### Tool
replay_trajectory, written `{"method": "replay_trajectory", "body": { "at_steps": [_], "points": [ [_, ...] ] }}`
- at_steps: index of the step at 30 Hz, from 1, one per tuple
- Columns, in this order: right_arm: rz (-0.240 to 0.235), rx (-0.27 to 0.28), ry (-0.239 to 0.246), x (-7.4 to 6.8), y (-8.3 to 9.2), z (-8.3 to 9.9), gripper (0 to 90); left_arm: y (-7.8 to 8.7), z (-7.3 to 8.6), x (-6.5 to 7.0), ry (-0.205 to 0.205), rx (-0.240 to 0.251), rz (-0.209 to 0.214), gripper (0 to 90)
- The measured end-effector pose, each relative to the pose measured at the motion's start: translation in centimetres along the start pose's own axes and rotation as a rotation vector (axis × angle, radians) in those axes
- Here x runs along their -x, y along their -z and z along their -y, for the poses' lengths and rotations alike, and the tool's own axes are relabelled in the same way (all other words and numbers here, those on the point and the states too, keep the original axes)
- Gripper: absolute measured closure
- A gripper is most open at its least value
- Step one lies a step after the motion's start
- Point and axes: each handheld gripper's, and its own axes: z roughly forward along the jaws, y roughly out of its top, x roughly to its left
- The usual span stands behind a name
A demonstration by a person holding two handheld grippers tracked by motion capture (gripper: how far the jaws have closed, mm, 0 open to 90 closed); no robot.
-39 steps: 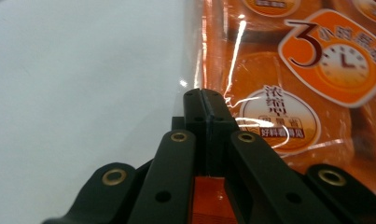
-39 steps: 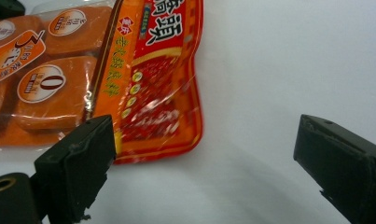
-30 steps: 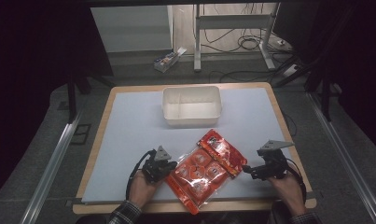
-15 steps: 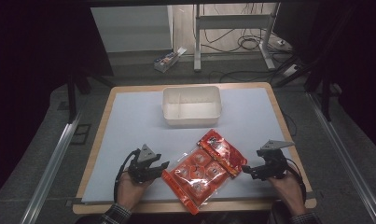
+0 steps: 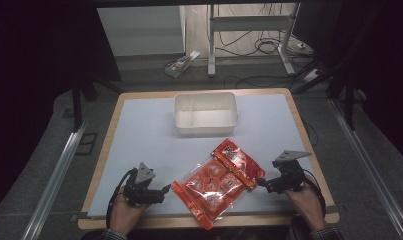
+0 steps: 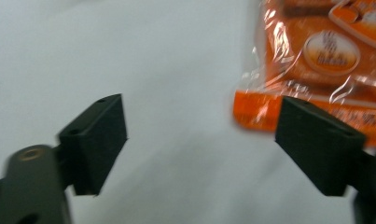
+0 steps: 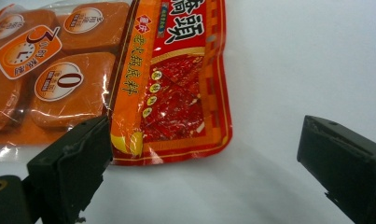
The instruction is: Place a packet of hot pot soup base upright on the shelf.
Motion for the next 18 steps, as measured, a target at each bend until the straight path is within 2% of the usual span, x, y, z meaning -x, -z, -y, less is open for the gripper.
{"method": "replay_trajectory", "body": {
  "at_steps": [5, 10, 13, 16, 18],
  "points": [
    [-0.020, -0.004, 0.009, -0.5, -0.9, -0.5, 2.9, 0.4, 0.4, 0.2, -0.003, -0.026, -0.002, 5.9],
    [-0.033, -0.013, 0.008, -0.7, -1.8, -1.0, 3.4, 0.6, 0.6, 0.2, -0.001, -0.023, -0.006, 5.3],
    [-0.059, -0.013, -0.008, -0.8, -2.4, -1.5, 3.4, 0.6, 0.7, 0.2, -0.003, -0.032, -0.014, 5.5],
    [-0.071, -0.033, 0.002, -1.1, -3.1, -1.9, 3.4, 0.6, 0.6, 0.2, -0.005, -0.032, -0.014, 5.7],
    [-0.071, -0.065, 0.014, -1.2, -3.8, -2.3, 3.6, 0.5, 0.7, 0.3, -0.009, -0.037, -0.017, 5.7]
  ]
}}
